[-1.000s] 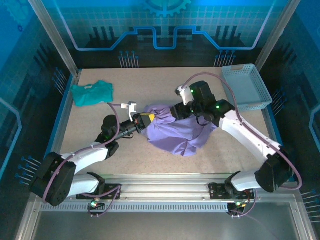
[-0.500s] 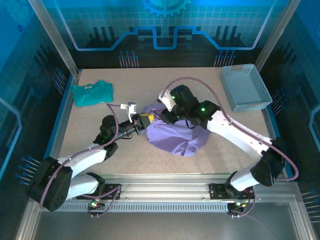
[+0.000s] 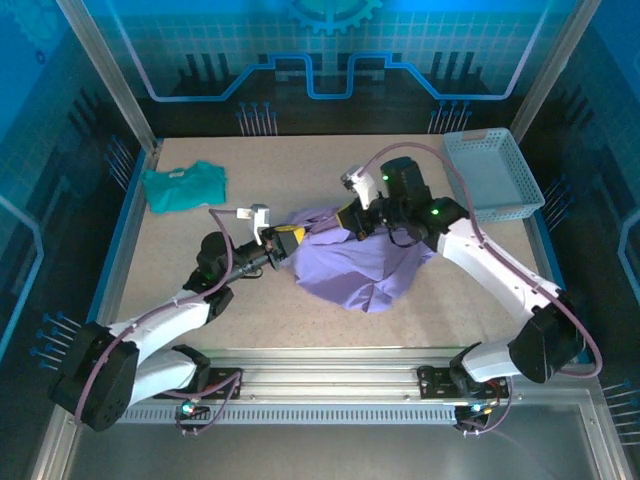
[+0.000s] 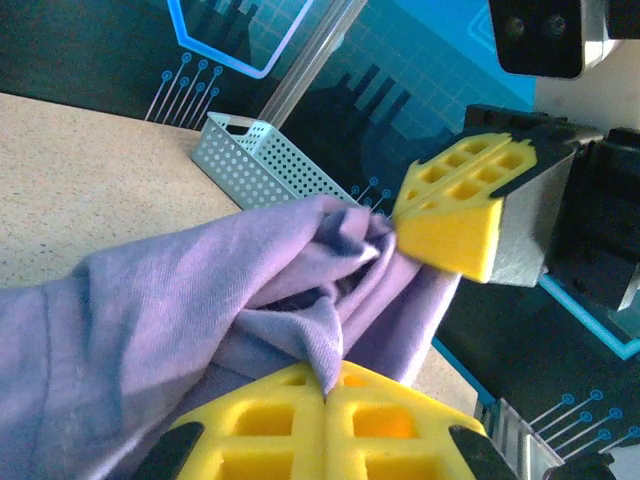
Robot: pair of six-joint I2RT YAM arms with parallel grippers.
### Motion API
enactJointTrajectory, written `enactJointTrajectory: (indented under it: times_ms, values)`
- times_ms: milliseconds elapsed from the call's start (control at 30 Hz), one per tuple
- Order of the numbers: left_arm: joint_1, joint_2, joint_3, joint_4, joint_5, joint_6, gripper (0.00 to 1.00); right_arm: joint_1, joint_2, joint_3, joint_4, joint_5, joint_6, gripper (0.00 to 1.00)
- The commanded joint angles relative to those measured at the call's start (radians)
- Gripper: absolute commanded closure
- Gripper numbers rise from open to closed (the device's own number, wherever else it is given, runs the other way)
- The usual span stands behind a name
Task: Fold the inside-out t-shirt
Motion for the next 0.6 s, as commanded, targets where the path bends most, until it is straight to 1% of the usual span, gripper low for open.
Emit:
enactJointTrajectory:
  times_ms: [0, 67, 133, 200, 267, 333, 400, 567]
  values:
    - [-0.004, -0.037, -0.037, 0.033, -0.026, 0.017, 1.0, -0.058, -0.047, -0.028, 0.097, -0.172, 0.068, 1.0]
    - [-0.004, -0.048, -0.055, 0.052, -0.027, 0.012, 1.0, -0.072, -0.047, -0.028, 0.105, -0.191, 0.073, 1.0]
    - [-0.004, -0.058, -0.069, 0.057, -0.034, 0.01, 1.0, -0.084, -0.046, -0.043, 0.154, -0.235, 0.101, 1.0]
    - [-0.004, -0.054, -0.073, 0.052, -0.039, 0.01, 0.95, -0.082, -0.035, -0.055, 0.225, -0.296, 0.151, 1.0]
    - [-0.004, -0.037, -0.059, 0.003, -0.05, 0.023, 0.92, -0.069, -0.016, -0.058, 0.292, -0.351, 0.194, 1.0]
    - [-0.007, -0.018, -0.03, -0.087, -0.081, 0.043, 0.9, -0.058, -0.003, -0.059, 0.357, -0.39, 0.234, 1.0]
    - [-0.012, 0.001, -0.012, -0.161, -0.127, 0.059, 0.89, -0.06, 0.006, -0.064, 0.425, -0.425, 0.287, 1.0]
    - [-0.012, 0.028, -0.014, -0.2, -0.191, 0.047, 0.86, -0.073, 0.013, -0.049, 0.444, -0.451, 0.299, 1.0]
